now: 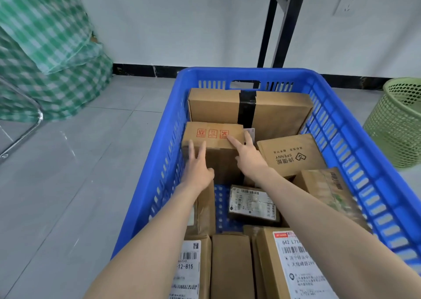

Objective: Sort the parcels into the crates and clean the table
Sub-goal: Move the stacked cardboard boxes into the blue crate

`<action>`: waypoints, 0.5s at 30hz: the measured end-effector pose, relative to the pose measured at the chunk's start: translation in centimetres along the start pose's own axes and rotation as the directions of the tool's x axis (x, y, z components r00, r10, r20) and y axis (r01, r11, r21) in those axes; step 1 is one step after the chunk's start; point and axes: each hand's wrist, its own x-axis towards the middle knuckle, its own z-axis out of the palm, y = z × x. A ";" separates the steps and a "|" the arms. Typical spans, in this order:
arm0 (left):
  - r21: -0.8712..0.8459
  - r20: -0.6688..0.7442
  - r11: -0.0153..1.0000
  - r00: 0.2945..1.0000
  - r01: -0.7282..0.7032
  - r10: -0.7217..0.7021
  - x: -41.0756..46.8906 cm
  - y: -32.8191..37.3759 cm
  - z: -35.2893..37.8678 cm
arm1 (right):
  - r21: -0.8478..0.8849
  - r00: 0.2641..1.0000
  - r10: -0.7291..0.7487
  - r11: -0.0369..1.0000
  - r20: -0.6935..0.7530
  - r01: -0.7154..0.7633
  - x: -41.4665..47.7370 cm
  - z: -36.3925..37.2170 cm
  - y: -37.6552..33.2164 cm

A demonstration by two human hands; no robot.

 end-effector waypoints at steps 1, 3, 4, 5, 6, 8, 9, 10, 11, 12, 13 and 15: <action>-0.012 0.007 1.000 1.000 -0.014 0.014 0.3 0.1 0.2 | -0.009 0.998 0.010 1.000 -0.056 -0.011 0.0 0.1 0.0; -0.053 -0.031 0.999 0.999 -0.012 0.010 1.0 0.3 0.7 | 0.054 0.981 0.084 0.996 -0.175 -0.075 0.1 0.2 0.0; -0.073 -0.065 0.997 0.998 -0.006 0.001 1.3 0.5 0.9 | 0.135 0.966 0.143 0.984 -0.217 -0.115 0.1 0.3 -0.1; -0.096 -0.101 0.995 0.995 0.003 -0.013 1.5 0.7 1.1 | 0.239 0.952 0.203 0.960 -0.229 -0.147 0.1 0.5 -0.4; -0.118 -0.131 0.993 0.991 0.011 -0.027 1.7 1.0 1.3 | 0.350 0.944 0.253 0.921 -0.210 -0.169 0.3 0.8 -0.7; -0.161 -0.158 0.987 0.986 0.021 -0.047 1.9 1.6 1.7 | 0.570 0.947 0.303 0.798 -0.102 -0.194 0.6 1.4 -1.4; -0.177 -0.162 0.984 0.985 0.022 -0.051 2.0 1.8 1.9 | 0.663 0.949 0.313 0.719 -0.041 -0.209 0.6 1.7 -1.8; -0.181 -0.163 0.983 0.985 0.020 -0.050 2.0 1.8 2.0 | 0.726 0.947 0.320 0.652 0.000 -0.220 0.6 1.9 -2.0; -0.176 -0.164 0.984 0.985 0.016 -0.045 2.1 1.8 2.1 | 0.756 0.946 0.324 0.616 0.015 -0.223 0.6 2.0 -1.9; -0.159 -0.167 0.987 0.986 0.004 -0.030 2.2 1.6 2.2 | 0.763 0.945 0.328 0.608 0.013 -0.221 0.6 2.0 -1.7; -0.144 -0.171 0.990 0.985 -0.016 -0.009 2.4 1.5 2.2 | 0.757 0.945 0.327 0.617 0.002 -0.215 0.6 1.9 -1.5; -0.124 -0.157 0.991 0.987 -0.041 0.021 2.7 1.5 2.5 | 0.741 0.951 0.309 0.640 -0.005 -0.204 0.6 1.6 -0.7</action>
